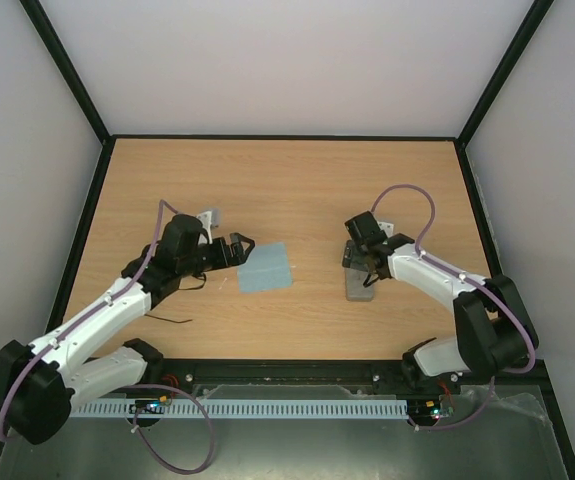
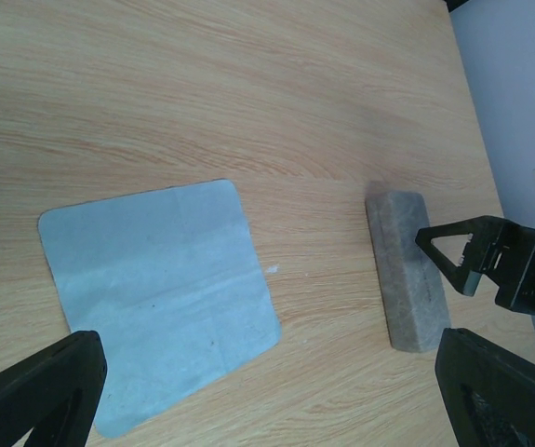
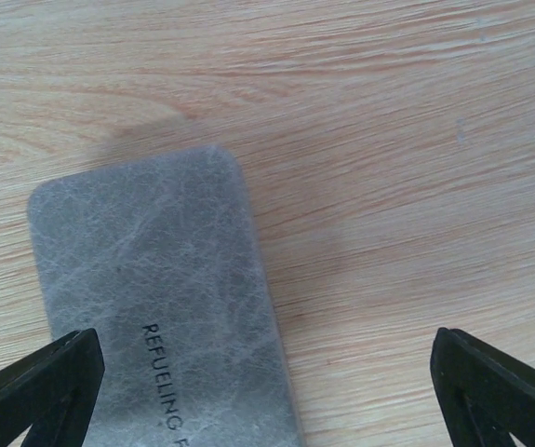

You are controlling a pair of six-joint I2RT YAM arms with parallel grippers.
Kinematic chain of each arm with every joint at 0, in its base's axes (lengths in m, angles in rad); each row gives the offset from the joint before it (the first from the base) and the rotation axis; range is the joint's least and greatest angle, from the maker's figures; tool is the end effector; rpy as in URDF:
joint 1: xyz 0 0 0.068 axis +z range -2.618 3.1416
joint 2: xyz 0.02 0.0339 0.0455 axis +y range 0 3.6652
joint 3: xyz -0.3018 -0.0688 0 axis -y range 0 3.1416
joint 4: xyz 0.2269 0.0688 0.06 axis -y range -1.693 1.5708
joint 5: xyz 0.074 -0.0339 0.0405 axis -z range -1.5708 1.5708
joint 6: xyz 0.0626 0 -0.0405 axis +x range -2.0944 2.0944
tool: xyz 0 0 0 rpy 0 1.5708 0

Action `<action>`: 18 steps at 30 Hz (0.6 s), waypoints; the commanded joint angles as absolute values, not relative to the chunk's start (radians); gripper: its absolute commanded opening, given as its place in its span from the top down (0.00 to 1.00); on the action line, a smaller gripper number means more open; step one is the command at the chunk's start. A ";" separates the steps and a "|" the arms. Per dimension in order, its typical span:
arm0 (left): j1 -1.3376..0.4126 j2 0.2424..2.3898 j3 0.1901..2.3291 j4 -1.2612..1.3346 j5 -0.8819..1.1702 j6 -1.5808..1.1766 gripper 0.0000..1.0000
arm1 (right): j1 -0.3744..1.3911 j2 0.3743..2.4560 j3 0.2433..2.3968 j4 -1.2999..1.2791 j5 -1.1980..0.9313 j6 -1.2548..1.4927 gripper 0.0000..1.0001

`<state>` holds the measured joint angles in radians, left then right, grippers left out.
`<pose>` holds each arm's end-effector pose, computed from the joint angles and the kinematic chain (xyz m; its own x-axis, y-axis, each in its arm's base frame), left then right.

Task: Organize the sunglasses
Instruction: Pick up the sunglasses case from the center of the board.

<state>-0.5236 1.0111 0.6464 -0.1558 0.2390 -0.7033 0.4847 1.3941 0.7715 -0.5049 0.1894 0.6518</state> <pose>0.1746 -0.1179 0.2773 -0.7577 -0.2881 -0.5856 0.2276 0.7242 -0.6509 0.2217 0.1034 0.2046 -0.8697 0.2154 -0.4442 0.1779 0.9761 0.1250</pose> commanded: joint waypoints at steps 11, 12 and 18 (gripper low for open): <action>-0.541 1.026 0.611 -0.139 0.257 -0.739 0.00 | 0.518 1.427 0.716 -0.375 0.067 0.585 0.03; -0.544 1.026 0.605 -0.136 0.256 -0.741 0.01 | 0.518 1.432 0.715 -0.376 0.070 0.584 0.05; -0.557 1.028 0.586 -0.125 0.245 -0.752 0.01 | 0.527 1.456 0.725 -0.406 0.106 0.584 0.11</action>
